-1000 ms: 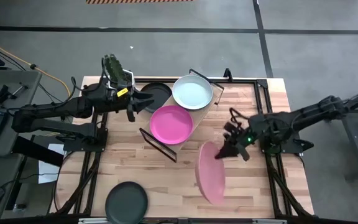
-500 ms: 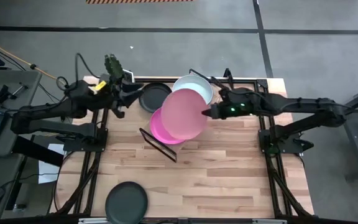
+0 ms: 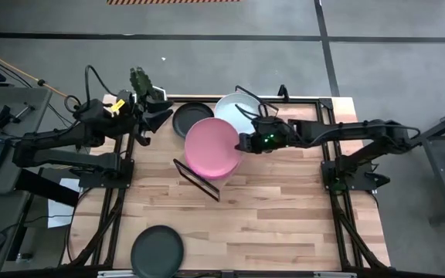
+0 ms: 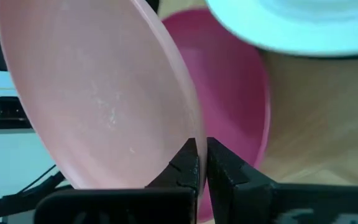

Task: Place and stack plates onto a shelf
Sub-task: Stack the light pink plate on top of the pink plate on the shelf

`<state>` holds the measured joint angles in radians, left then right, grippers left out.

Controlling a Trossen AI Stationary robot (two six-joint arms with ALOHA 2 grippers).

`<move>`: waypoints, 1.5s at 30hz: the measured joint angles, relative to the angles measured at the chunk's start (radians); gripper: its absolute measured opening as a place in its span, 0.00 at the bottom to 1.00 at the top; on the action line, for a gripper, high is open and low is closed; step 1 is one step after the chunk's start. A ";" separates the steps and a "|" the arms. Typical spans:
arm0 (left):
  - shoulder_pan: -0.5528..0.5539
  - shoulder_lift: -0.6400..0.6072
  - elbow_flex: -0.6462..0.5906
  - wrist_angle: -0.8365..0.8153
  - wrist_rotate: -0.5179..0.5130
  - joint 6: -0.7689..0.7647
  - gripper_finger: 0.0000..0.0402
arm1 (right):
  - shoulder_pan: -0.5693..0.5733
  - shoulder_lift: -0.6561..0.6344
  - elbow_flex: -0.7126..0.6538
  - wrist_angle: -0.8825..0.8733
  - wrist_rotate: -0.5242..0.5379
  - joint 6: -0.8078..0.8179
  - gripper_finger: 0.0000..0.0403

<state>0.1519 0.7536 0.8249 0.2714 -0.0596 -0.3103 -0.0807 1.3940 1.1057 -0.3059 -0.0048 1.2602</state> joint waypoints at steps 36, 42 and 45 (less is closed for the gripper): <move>0.000 0.000 0.000 -0.049 -0.003 0.000 0.38 | 0.003 -0.082 -0.001 -0.044 -0.207 -0.167 0.39; 0.000 0.000 0.000 -0.049 -0.009 0.000 0.38 | 0.003 -0.122 -0.002 -0.042 -0.231 -0.235 0.39; 0.000 0.000 0.000 -0.049 -0.011 0.000 0.38 | 0.003 -0.165 -0.002 -0.068 -0.227 -0.310 0.39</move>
<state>0.1518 0.7540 0.8249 0.2220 -0.0702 -0.3103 -0.0776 1.2294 1.1042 -0.3743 -0.2316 0.9503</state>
